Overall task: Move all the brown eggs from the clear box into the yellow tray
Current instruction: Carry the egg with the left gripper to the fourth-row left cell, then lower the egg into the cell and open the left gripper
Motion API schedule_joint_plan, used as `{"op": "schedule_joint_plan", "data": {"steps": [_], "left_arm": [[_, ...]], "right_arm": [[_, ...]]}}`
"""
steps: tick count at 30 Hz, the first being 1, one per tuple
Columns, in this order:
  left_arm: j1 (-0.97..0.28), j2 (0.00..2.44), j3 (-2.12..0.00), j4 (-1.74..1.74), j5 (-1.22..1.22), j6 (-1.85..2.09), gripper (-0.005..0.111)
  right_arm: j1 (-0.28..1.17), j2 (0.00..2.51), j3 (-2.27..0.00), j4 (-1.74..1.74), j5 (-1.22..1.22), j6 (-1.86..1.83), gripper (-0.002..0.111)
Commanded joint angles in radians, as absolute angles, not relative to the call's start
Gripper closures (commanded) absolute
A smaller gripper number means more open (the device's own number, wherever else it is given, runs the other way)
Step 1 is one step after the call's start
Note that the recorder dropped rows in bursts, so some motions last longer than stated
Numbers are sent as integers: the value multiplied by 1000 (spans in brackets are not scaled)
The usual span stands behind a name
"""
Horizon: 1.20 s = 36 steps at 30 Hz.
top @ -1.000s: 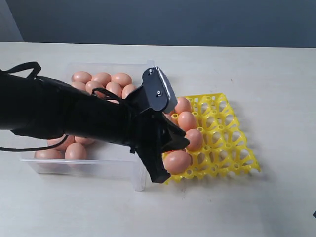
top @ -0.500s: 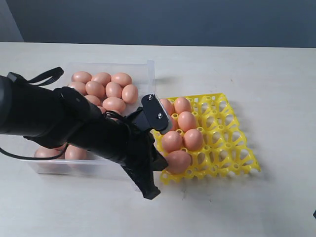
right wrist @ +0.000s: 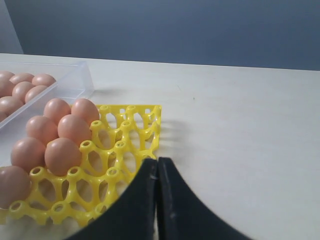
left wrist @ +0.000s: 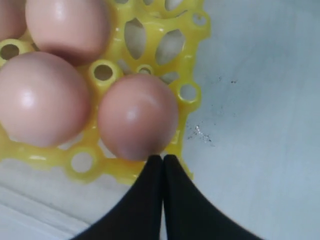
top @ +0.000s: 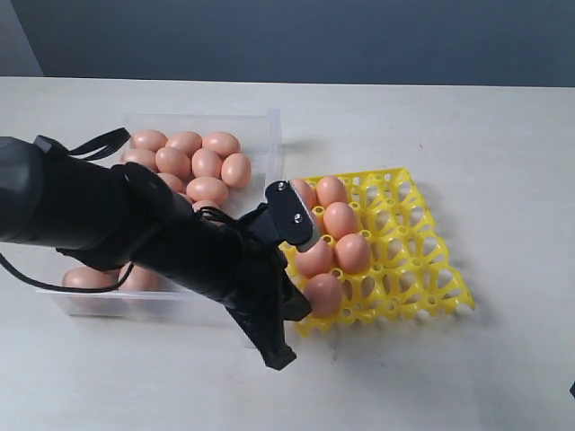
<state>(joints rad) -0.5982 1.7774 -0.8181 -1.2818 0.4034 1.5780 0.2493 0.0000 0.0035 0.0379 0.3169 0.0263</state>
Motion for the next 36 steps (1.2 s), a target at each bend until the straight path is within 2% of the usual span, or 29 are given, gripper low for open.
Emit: {"op": "schedule_joint_plan", "data": {"steps": [1,8,15,20,23,28,33,36], "left_arm": [[-601,1717,-809,-1268,388,1577,106],[-601,1636,-819,-1334,402,1640,106],[-603,1708,-894,-1646,513,1887,106],[-603,1799,-940,-1634,517,1874,106],[-603,1821,-940,-1509,492,1779,106],[-603,1823,-940,-1314,433,1629,106],[-603,1786,-940,-1291,480,1621,106],[-601,1751,-940,-1290,419,1621,106]], "right_arm": [[251,0,0,36,305,26,107],[251,0,0,36,305,26,107],[251,0,0,36,305,26,107],[251,0,0,36,305,26,107],[251,0,0,36,305,26,107],[251,0,0,36,305,26,107],[251,0,0,36,305,26,107],[251,0,0,36,305,26,107]]}}
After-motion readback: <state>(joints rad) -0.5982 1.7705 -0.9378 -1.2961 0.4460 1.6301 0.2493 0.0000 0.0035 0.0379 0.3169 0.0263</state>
